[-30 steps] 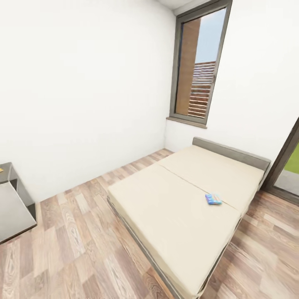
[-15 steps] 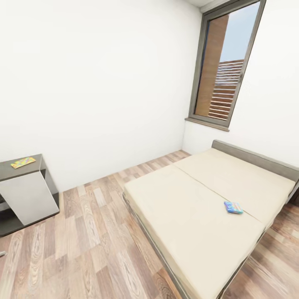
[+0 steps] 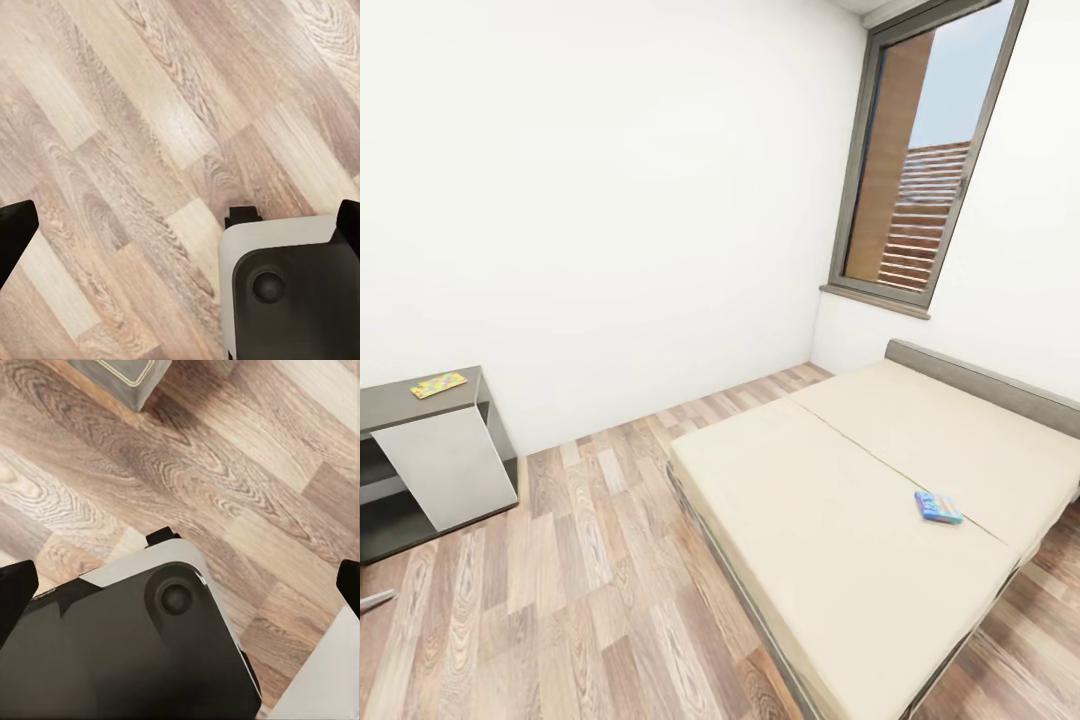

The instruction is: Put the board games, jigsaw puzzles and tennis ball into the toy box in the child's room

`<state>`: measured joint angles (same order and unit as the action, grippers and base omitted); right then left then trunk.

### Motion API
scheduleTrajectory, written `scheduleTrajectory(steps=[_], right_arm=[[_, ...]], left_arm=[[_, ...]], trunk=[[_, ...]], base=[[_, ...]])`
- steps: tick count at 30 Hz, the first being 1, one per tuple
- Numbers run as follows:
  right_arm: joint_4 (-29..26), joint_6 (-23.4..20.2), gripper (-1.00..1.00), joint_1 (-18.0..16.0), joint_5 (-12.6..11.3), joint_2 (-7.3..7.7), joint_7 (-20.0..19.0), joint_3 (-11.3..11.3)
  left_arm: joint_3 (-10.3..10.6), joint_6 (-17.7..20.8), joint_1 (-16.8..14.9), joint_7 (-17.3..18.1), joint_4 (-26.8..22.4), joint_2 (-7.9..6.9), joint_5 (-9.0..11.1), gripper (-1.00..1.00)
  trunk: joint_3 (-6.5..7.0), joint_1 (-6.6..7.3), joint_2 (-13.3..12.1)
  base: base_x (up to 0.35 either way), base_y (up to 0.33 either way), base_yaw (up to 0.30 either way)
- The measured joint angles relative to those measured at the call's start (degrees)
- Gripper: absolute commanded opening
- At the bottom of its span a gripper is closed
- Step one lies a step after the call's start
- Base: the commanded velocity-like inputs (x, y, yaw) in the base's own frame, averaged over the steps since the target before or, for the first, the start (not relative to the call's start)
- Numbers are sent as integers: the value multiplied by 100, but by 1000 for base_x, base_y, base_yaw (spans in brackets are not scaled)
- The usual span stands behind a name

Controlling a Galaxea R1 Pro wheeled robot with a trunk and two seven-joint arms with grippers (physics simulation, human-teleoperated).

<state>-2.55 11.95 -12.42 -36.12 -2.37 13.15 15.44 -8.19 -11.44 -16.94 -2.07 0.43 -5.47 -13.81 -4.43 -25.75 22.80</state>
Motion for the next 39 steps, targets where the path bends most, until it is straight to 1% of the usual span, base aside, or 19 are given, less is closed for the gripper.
scheduleTrajectory(steps=[3,9,10,14,25,33,39], right_arm=[[5,-2,100,40,3,16,0,60],[8,-2,100,63,1,3,2,366],[8,0,100,65,1,-2,1,452],[8,1,100,67,3,-26,1,583],[8,2,100,68,13,-54,0,657],[10,4,100,67,5,-86,1,666],[9,-3,100,68,6,-107,1,660]], left_arm=[[0,0,2,0,0,1,0,100],[0,0,3,0,0,2,0,100],[0,0,3,0,0,2,0,100],[0,0,4,0,0,2,0,100],[1,0,4,-1,0,2,1,100],[0,2,5,0,-1,28,-1,100],[0,7,18,-1,0,50,6,100]], trunk=[[0,0,0],[0,0,0],[0,0,0],[0,0,0],[0,0,1],[44,0,0],[66,0,0]], base=[[0,0,3],[0,0,1],[0,0,0],[0,0,0],[0,-9,0],[0,-185,86],[0,-52,73]])
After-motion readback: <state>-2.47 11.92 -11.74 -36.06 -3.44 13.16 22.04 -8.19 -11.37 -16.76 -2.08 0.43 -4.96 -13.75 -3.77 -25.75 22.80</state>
